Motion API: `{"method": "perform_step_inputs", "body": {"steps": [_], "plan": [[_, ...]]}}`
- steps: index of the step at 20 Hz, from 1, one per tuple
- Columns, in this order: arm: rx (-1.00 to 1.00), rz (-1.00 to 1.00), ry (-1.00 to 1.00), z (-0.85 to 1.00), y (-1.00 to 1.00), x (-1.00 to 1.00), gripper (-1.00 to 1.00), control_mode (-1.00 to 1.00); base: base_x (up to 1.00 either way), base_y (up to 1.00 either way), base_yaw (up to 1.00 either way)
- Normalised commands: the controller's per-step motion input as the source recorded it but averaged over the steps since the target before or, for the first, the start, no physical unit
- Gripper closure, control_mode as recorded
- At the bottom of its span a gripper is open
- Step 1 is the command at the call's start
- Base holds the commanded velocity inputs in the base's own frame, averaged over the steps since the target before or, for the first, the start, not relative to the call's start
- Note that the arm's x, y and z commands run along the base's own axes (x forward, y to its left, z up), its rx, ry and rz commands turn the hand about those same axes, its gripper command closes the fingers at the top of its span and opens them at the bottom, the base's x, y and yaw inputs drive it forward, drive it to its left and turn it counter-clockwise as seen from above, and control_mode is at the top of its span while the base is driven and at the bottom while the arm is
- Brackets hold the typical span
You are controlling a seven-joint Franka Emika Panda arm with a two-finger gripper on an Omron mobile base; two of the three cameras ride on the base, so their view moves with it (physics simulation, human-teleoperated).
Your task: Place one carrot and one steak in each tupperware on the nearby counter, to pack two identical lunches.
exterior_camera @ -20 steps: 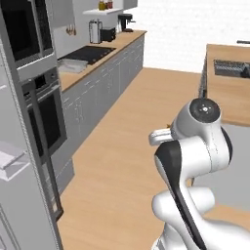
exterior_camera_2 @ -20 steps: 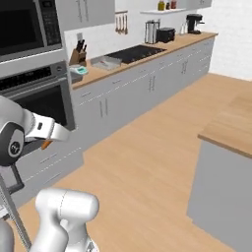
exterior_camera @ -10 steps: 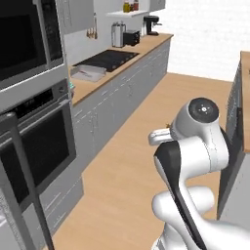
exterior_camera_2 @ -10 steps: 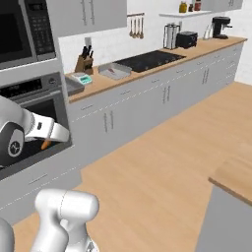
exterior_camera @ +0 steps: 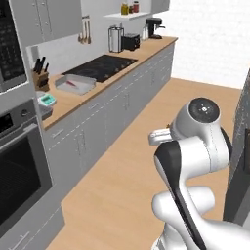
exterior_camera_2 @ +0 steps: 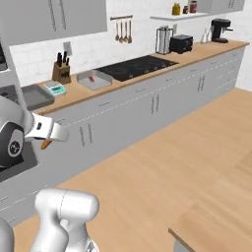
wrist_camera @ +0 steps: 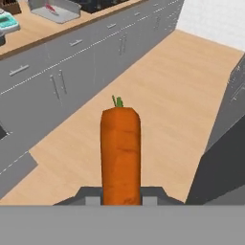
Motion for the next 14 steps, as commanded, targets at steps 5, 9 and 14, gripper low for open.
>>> {"method": "perform_step_inputs", "body": {"steps": [5,9,14], "plan": [[0.00,0.00,0.00,0.00,0.00,0.00,1.00,1.00,1.00,-0.11,0.12],[0.00,0.00,0.00,0.00,0.00,0.00,1.00,1.00,1.00,0.00,0.14],[0.00,0.00,0.00,0.00,0.00,0.00,1.00,1.00,1.00,-0.01,0.16]]}}
